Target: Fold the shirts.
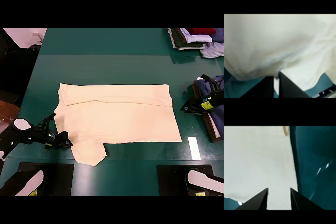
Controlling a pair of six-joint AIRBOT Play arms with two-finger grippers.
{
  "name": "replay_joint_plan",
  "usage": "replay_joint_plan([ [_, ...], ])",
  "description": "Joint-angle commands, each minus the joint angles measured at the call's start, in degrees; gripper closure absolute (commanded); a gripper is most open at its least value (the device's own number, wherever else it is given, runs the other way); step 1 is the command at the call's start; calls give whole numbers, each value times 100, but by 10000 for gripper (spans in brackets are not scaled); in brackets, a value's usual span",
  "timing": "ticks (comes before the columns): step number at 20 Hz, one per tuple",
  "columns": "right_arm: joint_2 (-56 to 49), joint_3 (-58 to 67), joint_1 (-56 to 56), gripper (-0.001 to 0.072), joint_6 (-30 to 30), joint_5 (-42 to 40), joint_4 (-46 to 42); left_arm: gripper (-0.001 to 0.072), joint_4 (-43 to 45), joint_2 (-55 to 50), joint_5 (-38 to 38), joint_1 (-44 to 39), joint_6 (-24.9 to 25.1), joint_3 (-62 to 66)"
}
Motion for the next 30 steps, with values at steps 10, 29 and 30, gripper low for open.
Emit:
replay_joint_plan([
  [10, 616, -2122, -1578, 365, -474, 133, -48, 680, -446, 4, -214, 2, 446, 944],
  [29, 761, -2857, -933, 696, -691, -356, 269, 682, -393, 83, -273, 2, 671, 1005],
  [30, 944, -2765, -918, 697, -691, -313, 232, 682, -264, 269, -422, 2, 592, 1040],
])
